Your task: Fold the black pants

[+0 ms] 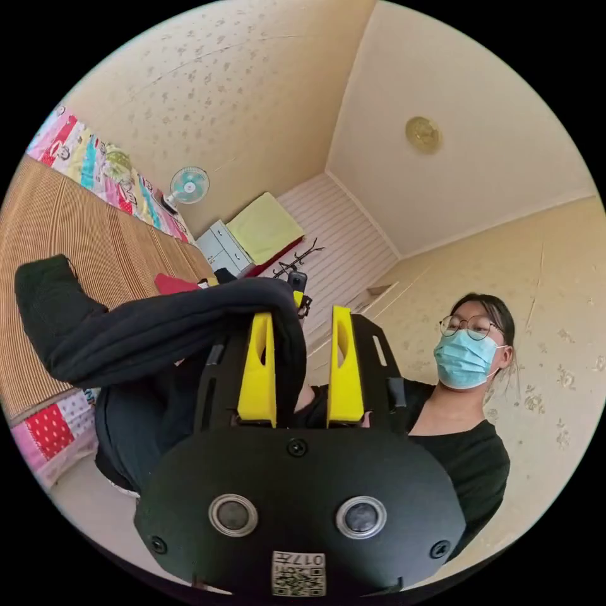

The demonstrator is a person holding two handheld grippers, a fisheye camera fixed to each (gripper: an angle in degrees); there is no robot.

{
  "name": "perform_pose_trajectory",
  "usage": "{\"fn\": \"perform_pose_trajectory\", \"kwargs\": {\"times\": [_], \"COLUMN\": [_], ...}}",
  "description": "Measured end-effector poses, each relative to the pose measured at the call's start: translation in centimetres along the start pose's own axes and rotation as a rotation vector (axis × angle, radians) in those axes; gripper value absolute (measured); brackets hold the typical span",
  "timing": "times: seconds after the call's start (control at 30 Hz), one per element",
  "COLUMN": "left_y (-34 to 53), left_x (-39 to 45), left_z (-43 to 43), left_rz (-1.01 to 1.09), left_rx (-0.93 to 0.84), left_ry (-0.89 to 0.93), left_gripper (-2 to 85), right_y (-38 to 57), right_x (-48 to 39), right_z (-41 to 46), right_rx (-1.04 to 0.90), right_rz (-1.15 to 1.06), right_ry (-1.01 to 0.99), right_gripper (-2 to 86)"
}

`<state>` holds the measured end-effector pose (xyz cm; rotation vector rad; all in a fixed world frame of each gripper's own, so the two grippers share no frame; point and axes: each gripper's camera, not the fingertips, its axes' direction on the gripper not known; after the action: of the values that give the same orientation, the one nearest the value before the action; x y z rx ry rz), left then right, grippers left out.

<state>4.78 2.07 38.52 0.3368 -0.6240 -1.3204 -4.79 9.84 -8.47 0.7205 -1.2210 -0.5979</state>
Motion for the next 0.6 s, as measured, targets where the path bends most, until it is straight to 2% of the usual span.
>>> {"fn": "perform_pose_trajectory", "kwargs": {"times": [0.1, 0.4, 0.5, 0.6], "left_y": [-2.0, -3.9, -4.6, -7.7], "left_x": [6.8, 28.5, 32.9, 32.2], "left_z": [0.7, 4.6, 5.4, 6.4], "left_rz": [0.129, 0.539, 0.637, 0.586], "left_rx": [0.025, 0.021, 0.056, 0.067], "left_ry": [-0.003, 0.033, 0.03, -0.02], "left_gripper": [6.6, 6.7, 6.4, 6.1], "right_y": [-3.6, -8.5, -8.9, -10.7], "right_x": [-6.8, -27.6, -33.5, -35.8], "right_z": [-0.8, -2.7, -2.4, -1.6], "right_rx": [0.039, 0.176, 0.226, 0.265], "right_rz": [-0.135, -0.491, -0.619, -0.631], "right_ry": [0.017, 0.075, 0.129, 0.269], "right_gripper": [1.0, 0.8, 0.9, 0.9]}}
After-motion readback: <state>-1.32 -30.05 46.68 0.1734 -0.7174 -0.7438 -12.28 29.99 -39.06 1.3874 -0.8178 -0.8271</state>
